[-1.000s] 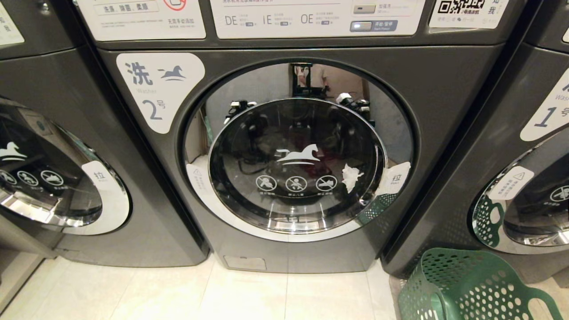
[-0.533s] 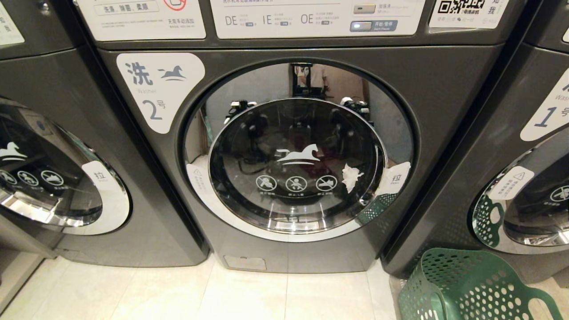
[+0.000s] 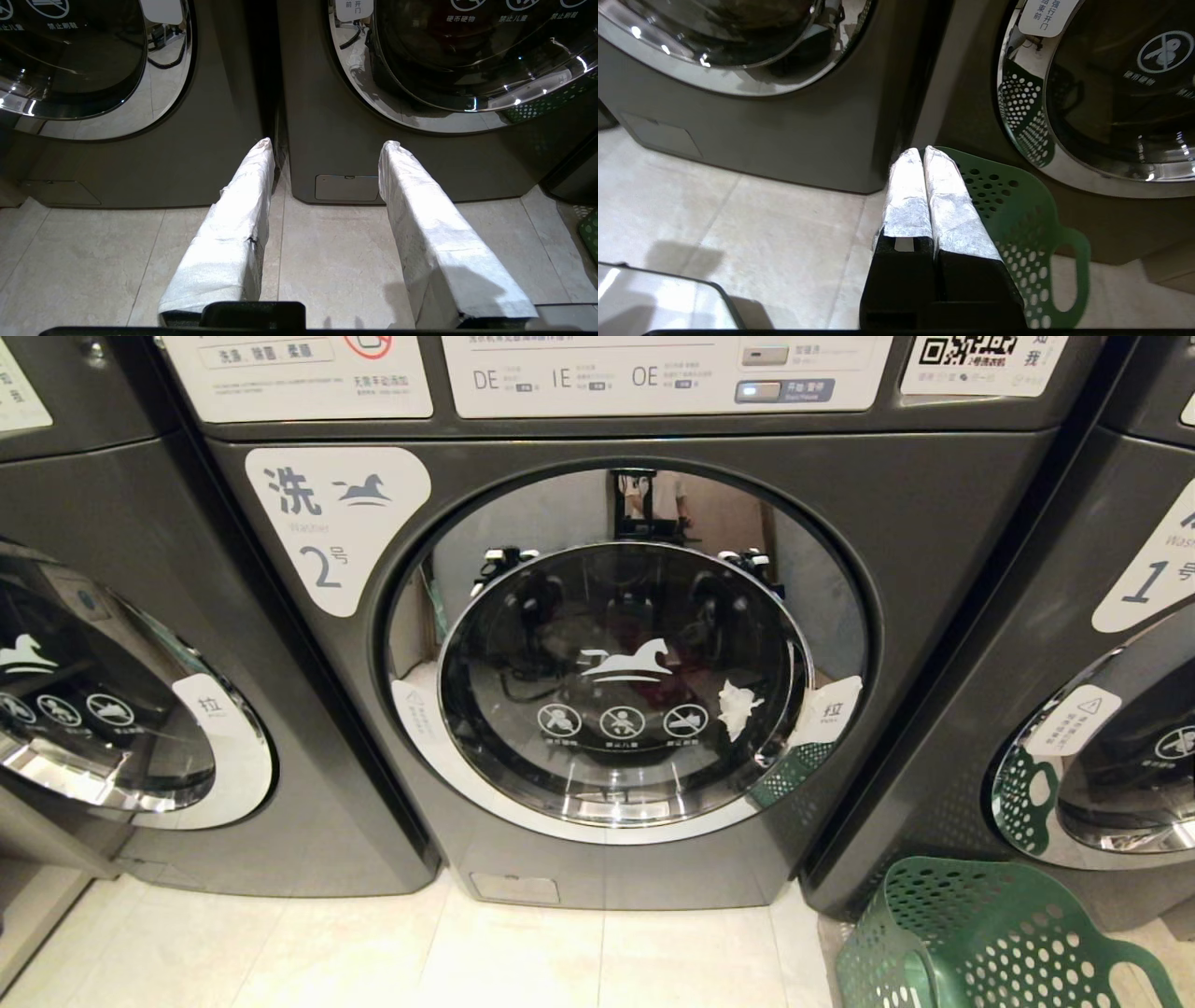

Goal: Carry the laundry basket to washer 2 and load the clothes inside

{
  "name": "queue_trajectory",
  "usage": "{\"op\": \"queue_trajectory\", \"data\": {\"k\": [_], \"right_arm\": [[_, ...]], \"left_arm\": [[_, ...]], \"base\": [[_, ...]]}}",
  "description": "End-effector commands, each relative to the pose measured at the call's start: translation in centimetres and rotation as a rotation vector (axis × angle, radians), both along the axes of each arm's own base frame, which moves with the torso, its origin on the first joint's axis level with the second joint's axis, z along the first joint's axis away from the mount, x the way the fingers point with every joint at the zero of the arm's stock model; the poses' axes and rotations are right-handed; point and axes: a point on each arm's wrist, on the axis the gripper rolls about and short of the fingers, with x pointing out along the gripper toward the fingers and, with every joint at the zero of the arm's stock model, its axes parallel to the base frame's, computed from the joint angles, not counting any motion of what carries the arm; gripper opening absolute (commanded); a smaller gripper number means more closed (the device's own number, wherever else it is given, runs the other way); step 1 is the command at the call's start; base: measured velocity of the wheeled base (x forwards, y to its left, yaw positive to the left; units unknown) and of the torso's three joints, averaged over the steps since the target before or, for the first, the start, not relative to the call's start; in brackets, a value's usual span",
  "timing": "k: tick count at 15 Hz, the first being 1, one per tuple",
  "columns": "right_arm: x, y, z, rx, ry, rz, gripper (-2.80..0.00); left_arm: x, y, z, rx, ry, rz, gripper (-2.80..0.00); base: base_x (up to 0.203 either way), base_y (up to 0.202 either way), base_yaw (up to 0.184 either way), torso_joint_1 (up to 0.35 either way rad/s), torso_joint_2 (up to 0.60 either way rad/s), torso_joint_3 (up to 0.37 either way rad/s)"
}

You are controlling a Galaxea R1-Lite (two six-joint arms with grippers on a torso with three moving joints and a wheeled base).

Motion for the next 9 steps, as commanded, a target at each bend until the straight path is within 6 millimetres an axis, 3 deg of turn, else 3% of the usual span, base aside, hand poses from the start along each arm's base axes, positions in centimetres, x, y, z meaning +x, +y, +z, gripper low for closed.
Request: {"op": "queue_trajectory", "data": {"k": [1,9], "right_arm": [[0.06,0.00,-0.38,-0.033,0.013,0.001,-2.80],[0.04,-0.08,-0.74,0.063,0.057,-0.036,-2.80]], "left_arm": [[0.04,0.00,-0.21,0.000,0.005,0.000,-2.80],[0.04,0.00,-0.21,0.000,0.005,0.000,-2.80]], "base": [[0.000,0.000,0.000,0.000,0.00,0.000],[0.000,0.000,0.000,0.000,0.00,0.000]]}}
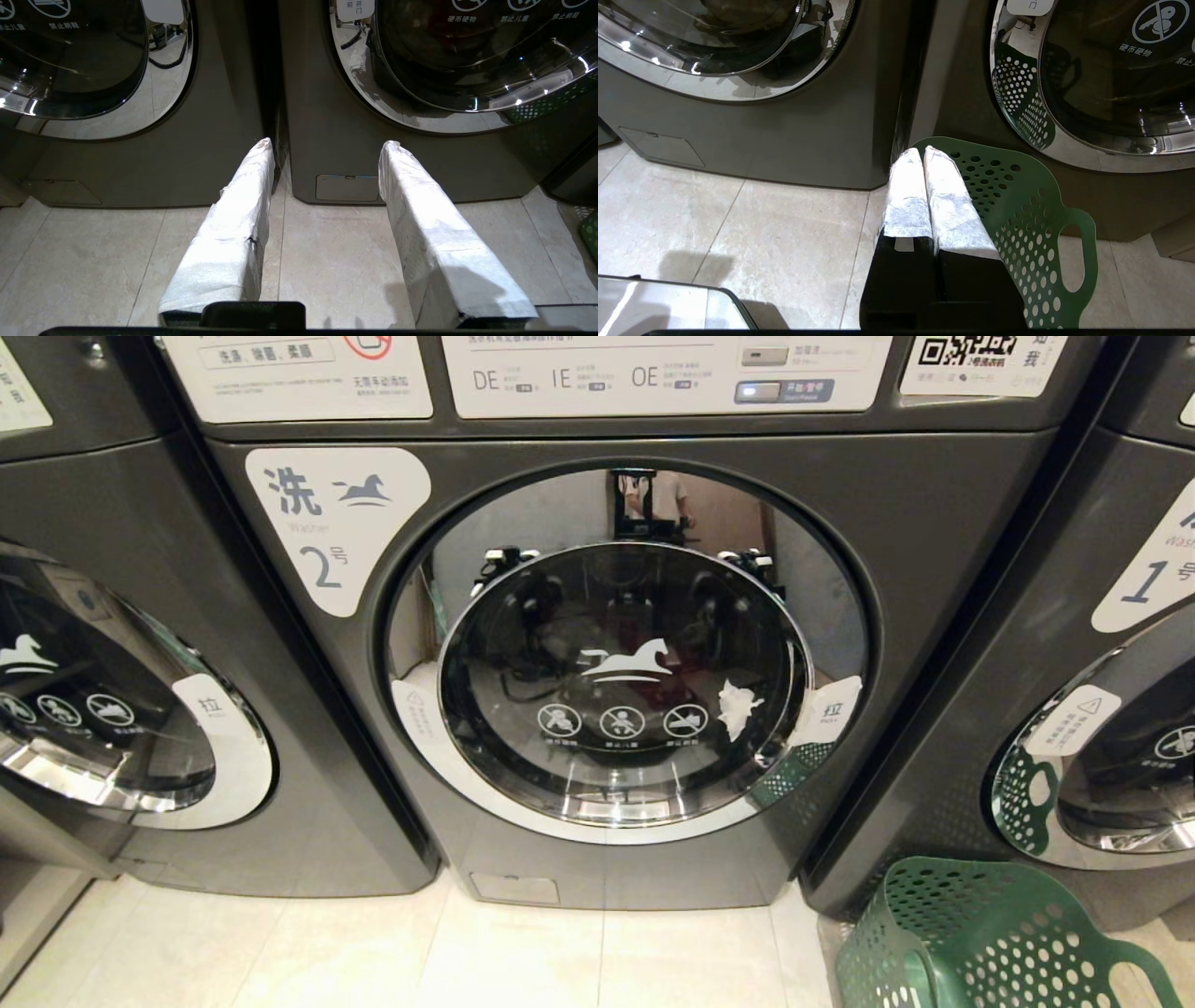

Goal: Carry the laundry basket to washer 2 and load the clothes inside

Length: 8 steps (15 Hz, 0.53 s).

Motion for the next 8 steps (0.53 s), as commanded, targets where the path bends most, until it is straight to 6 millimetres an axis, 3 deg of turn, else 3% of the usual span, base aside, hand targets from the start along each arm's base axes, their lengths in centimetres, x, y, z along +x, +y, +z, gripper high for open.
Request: {"op": "queue_trajectory", "data": {"k": [1,8], "right_arm": [[0.07,0.00,-0.28,-0.004,0.015,0.002,-2.80],[0.06,0.00,-0.28,-0.010,0.014,0.003,-2.80]], "left_arm": [[0.04,0.00,-0.21,0.001,0.005,0.000,-2.80],[0.04,0.00,-0.21,0.001,0.005,0.000,-2.80]], "base": [[0.000,0.000,0.000,0.000,0.00,0.000],[0.000,0.000,0.000,0.000,0.00,0.000]]}}
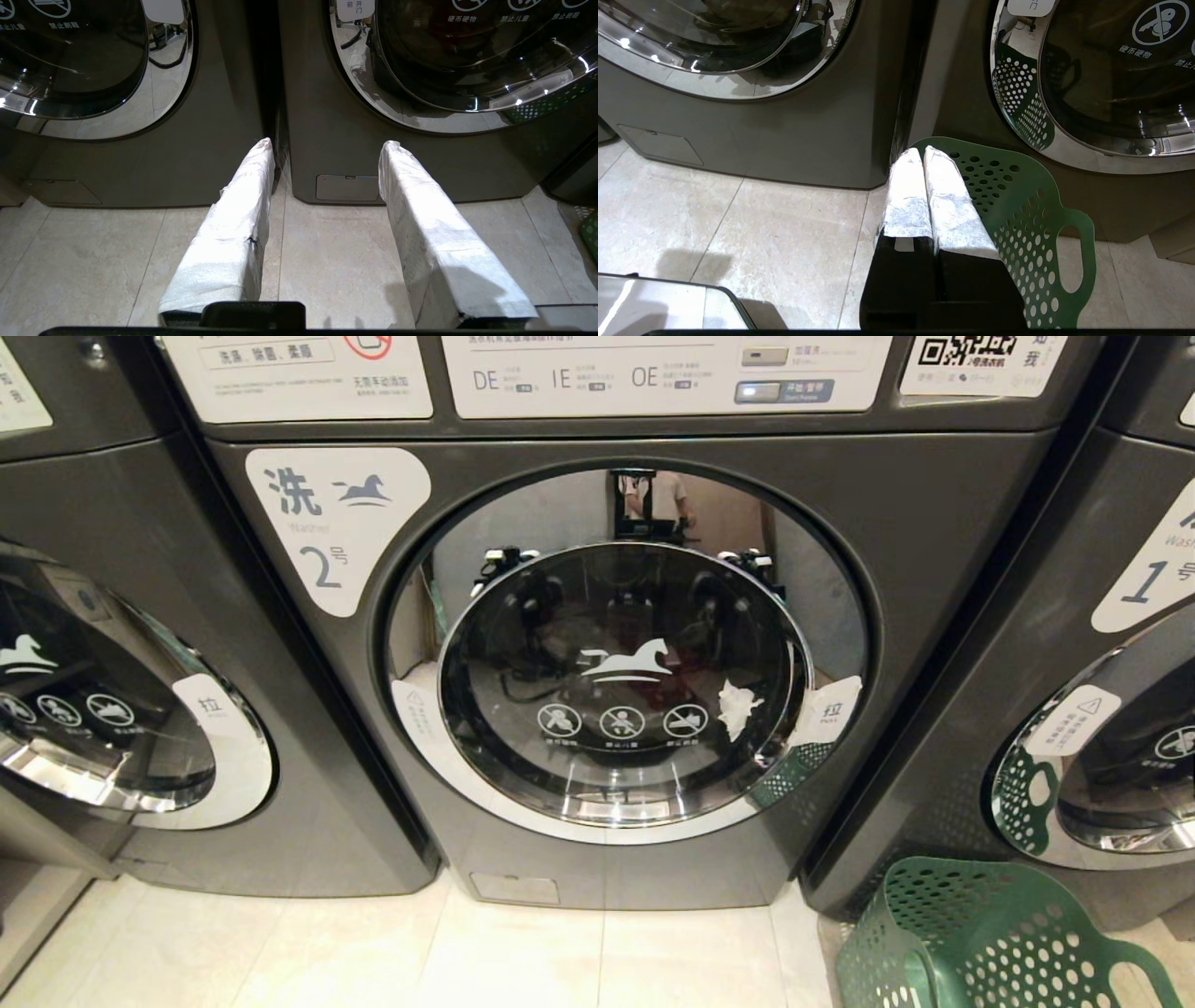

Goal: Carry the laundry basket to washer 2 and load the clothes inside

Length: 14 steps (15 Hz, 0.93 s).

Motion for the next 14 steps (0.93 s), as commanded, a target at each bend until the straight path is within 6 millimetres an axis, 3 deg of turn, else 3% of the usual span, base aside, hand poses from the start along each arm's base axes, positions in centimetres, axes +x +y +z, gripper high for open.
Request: {"op": "queue_trajectory", "data": {"k": [1,14], "right_arm": [[0.07,0.00,-0.22,0.001,0.011,0.000,-2.80],[0.06,0.01,-0.21,-0.003,0.009,0.006,-2.80]], "left_arm": [[0.04,0.00,-0.21,0.001,0.005,0.000,-2.80],[0.04,0.00,-0.21,0.001,0.005,0.000,-2.80]], "base": [[0.000,0.000,0.000,0.000,0.00,0.000],[0.000,0.000,0.000,0.000,0.00,0.000]]}}
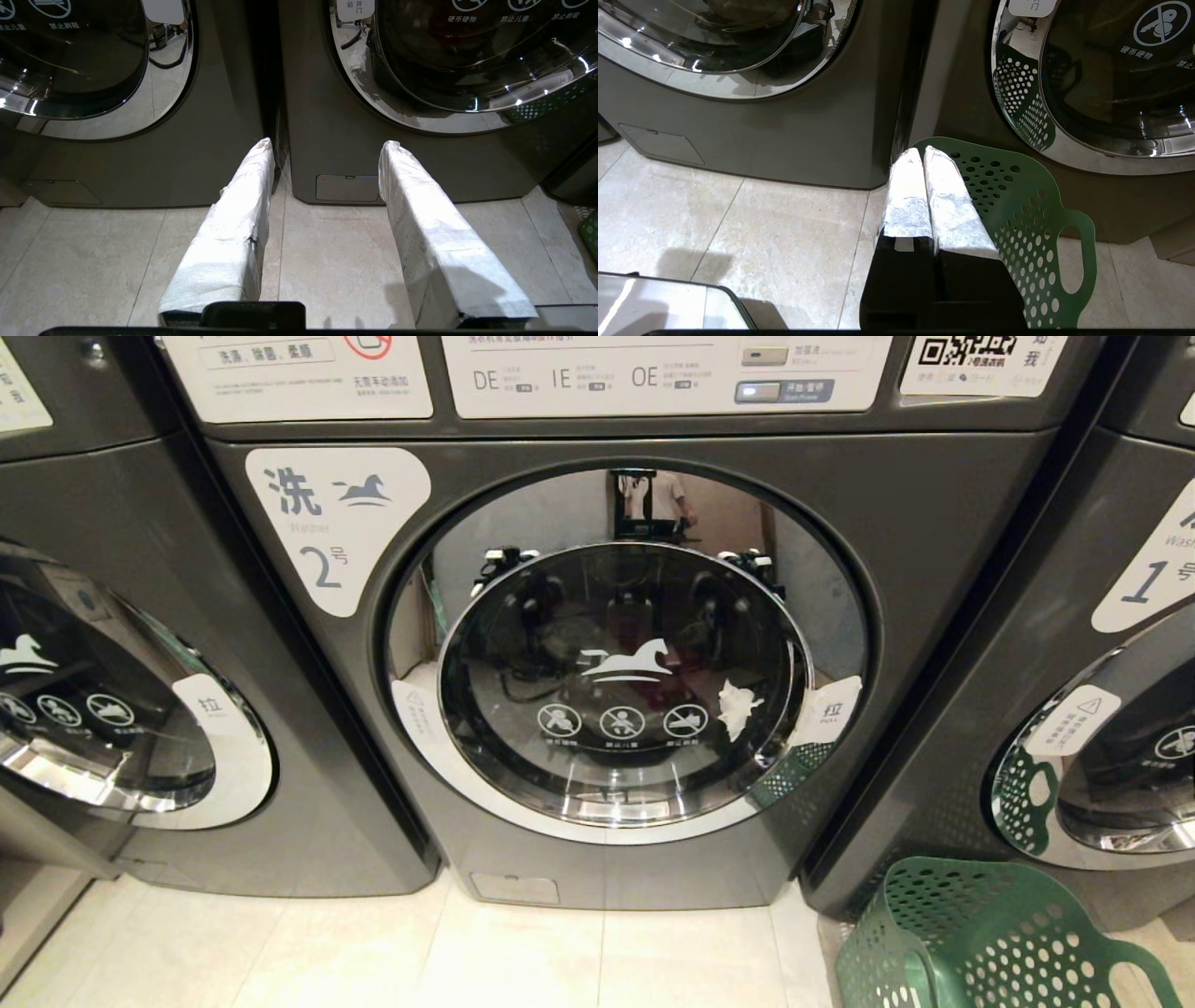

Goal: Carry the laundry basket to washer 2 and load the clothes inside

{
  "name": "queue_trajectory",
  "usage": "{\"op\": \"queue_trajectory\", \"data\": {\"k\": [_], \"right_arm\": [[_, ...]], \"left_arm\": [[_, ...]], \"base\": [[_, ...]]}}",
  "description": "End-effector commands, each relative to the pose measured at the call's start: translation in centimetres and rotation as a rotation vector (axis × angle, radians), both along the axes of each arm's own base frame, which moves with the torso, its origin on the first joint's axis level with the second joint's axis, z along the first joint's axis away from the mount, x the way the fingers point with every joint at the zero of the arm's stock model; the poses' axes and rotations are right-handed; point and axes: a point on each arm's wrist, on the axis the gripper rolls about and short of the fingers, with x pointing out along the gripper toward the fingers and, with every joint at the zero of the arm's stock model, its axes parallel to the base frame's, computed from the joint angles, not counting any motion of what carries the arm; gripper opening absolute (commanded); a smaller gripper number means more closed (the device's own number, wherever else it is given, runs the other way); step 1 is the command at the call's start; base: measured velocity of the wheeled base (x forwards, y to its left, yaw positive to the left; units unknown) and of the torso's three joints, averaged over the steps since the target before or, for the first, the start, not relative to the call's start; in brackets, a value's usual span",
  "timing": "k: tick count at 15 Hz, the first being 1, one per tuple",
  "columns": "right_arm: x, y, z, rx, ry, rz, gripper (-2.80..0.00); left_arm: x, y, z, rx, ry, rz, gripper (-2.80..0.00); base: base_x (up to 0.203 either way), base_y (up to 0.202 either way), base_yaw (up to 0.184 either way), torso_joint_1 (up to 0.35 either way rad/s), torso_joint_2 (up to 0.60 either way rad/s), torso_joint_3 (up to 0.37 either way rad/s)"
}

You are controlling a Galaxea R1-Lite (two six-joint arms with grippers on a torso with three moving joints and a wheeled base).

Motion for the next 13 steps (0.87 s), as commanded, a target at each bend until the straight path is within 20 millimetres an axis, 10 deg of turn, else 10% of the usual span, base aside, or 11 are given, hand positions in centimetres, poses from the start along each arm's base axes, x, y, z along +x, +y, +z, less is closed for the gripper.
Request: {"op": "queue_trajectory", "data": {"k": [1,13], "right_arm": [[0.07,0.00,-0.21,0.003,0.010,-0.002,-2.80],[0.06,-0.01,-0.22,0.030,0.010,-0.004,-2.80]], "left_arm": [[0.04,0.00,-0.21,0.001,0.005,0.001,-2.80],[0.05,0.00,-0.21,0.001,0.006,0.001,-2.80]], "base": [[0.000,0.000,0.000,0.000,0.00,0.000],[0.000,0.000,0.000,0.000,0.00,0.000]]}}
